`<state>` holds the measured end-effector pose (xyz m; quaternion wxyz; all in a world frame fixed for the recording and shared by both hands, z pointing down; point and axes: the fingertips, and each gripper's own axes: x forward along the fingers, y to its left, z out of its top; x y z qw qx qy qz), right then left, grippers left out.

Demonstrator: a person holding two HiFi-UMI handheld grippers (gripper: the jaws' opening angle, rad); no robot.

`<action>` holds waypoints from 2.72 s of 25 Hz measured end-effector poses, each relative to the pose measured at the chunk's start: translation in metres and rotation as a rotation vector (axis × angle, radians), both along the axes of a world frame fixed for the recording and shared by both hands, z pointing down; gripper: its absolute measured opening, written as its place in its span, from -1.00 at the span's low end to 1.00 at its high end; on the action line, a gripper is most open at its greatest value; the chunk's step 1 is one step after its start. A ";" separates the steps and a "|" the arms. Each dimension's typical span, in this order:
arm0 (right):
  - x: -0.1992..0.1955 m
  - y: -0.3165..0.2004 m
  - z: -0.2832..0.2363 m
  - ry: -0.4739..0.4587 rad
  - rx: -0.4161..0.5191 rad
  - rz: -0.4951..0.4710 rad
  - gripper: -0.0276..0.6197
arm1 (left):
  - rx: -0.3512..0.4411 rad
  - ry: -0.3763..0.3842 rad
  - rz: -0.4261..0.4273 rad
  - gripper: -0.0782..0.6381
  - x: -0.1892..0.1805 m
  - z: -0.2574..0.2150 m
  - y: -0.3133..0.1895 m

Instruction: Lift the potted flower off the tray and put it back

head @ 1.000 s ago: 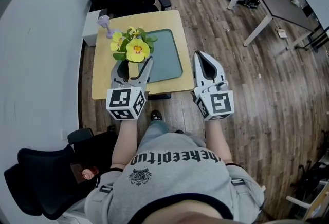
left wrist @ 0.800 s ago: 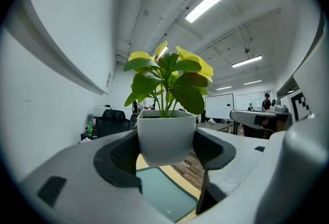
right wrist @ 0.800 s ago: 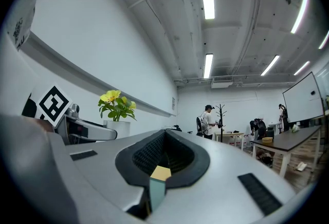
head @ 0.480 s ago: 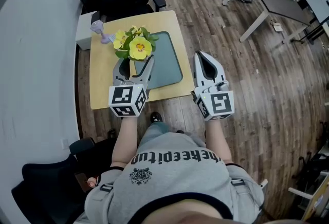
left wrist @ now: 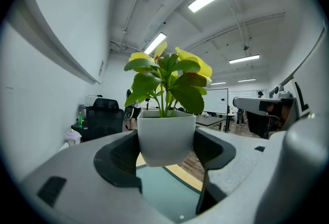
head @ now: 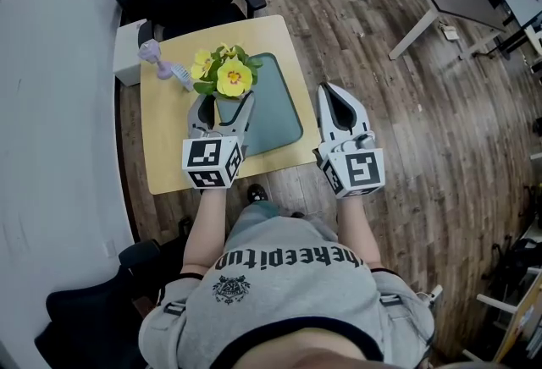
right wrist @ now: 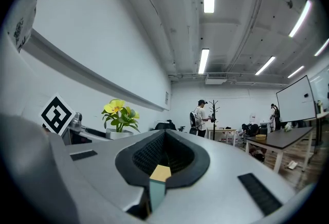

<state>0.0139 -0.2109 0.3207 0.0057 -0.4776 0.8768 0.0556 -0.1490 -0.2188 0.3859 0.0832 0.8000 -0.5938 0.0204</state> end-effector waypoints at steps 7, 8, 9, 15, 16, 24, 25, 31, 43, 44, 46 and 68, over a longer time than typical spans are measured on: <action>-0.012 -0.017 0.006 0.016 -0.022 0.009 -0.91 | -0.038 0.003 0.022 0.14 -0.006 0.024 -0.022; -0.014 -0.020 0.008 0.019 -0.024 0.006 -0.91 | -0.044 0.003 0.023 0.14 -0.007 0.028 -0.025; -0.016 -0.023 0.009 0.023 -0.027 0.005 -0.91 | -0.051 0.002 0.025 0.14 -0.008 0.033 -0.028; -0.024 -0.038 0.023 0.038 -0.053 0.000 -0.91 | -0.111 -0.005 0.031 0.14 -0.010 0.068 -0.045; -0.026 -0.040 0.024 0.042 -0.057 -0.001 -0.91 | -0.122 -0.006 0.032 0.14 -0.010 0.074 -0.047; -0.025 -0.056 0.044 0.068 -0.101 0.005 -0.91 | -0.200 -0.013 0.046 0.14 -0.004 0.117 -0.063; -0.024 -0.057 0.047 0.071 -0.106 0.006 -0.91 | -0.207 -0.016 0.048 0.14 -0.003 0.123 -0.065; -0.022 -0.063 0.058 0.090 -0.127 0.009 -0.91 | -0.262 -0.030 0.053 0.14 0.000 0.157 -0.075; -0.015 -0.082 0.074 0.116 -0.168 0.046 -0.91 | -0.367 -0.062 0.099 0.14 0.014 0.214 -0.097; -0.015 -0.084 0.076 0.118 -0.171 0.050 -0.91 | -0.375 -0.065 0.102 0.14 0.015 0.218 -0.098; -0.013 -0.086 0.077 0.120 -0.177 0.056 -0.91 | -0.393 -0.071 0.106 0.14 0.016 0.226 -0.100; -0.011 -0.100 0.088 0.124 -0.201 0.066 -0.91 | -0.464 -0.143 0.114 0.14 0.017 0.265 -0.101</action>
